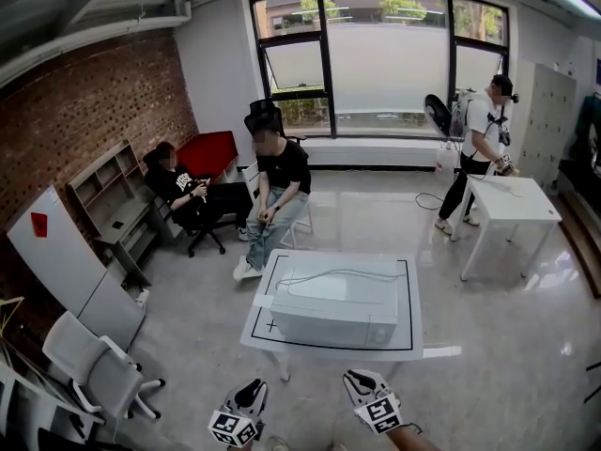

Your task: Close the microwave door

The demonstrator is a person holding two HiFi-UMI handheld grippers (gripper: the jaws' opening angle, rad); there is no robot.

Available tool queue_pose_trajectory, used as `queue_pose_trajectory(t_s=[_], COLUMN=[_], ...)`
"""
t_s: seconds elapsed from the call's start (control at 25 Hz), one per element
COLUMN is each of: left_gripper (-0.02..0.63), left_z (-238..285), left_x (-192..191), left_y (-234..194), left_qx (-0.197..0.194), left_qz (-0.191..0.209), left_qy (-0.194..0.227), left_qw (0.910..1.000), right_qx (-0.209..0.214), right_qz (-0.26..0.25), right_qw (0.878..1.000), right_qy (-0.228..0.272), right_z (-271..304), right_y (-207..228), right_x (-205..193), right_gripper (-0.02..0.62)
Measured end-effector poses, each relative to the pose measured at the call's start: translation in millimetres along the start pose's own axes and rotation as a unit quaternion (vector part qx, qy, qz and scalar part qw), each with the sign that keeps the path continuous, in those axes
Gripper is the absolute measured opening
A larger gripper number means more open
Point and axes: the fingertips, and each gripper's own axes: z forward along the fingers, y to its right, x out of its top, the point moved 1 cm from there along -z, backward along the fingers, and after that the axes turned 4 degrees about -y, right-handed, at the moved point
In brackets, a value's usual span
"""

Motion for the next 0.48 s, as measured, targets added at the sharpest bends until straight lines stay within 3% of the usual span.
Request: queue_pose_trajectory(t_s=[0.48], left_gripper=[0.052], left_z=[14], left_x=[3], left_y=[1], left_qx=[-0.012], left_qz=[0.007], left_qy=[-0.007], left_qw=[0.9999], right_qx=[-0.014], right_qz=[0.006], right_qw=[1.0], right_qy=[-0.001], right_z=[-6], right_y=[14], right_x=[-2], right_gripper=[0.038])
